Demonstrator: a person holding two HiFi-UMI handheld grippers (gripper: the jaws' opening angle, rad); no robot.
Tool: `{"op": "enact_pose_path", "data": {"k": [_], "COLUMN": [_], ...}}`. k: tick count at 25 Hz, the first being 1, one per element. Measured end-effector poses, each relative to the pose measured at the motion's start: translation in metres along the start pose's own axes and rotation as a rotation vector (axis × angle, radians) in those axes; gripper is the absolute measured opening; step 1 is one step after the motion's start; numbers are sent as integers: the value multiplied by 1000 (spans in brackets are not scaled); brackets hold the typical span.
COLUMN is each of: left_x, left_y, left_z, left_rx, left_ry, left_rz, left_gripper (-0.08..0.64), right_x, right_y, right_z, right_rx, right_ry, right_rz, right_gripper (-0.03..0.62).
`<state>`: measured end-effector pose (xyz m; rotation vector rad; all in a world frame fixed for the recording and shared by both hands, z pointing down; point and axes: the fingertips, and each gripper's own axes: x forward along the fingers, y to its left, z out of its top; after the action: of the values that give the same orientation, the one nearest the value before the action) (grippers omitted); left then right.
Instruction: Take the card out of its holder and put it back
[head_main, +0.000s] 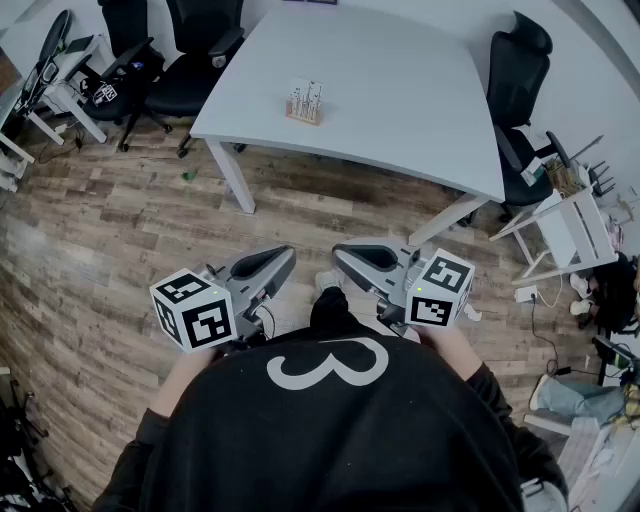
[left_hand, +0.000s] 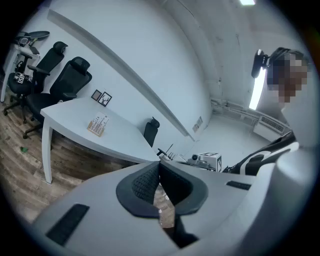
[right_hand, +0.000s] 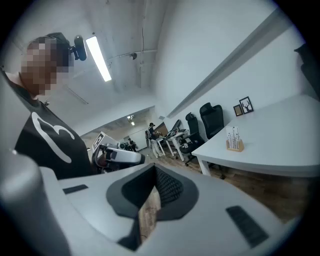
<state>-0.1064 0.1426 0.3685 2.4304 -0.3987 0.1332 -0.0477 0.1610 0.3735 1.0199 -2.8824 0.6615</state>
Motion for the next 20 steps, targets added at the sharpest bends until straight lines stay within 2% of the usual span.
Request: {"op": "enact_pose_path", "data": {"k": [10,20], "left_x": [15,66], "left_y": [17,54], "left_z": [12,42], "left_rx": [-3,-29], "left_ry": [-6,9], "left_rz": [17,37], "left_gripper": [14,14], "right_x": [8,16], "right_y": [-23,-97], "right_z": [10,33], "right_rx": [0,57], "right_ry": [-7,-32], "right_rz": [16,7], "right_gripper": [8,9]}}
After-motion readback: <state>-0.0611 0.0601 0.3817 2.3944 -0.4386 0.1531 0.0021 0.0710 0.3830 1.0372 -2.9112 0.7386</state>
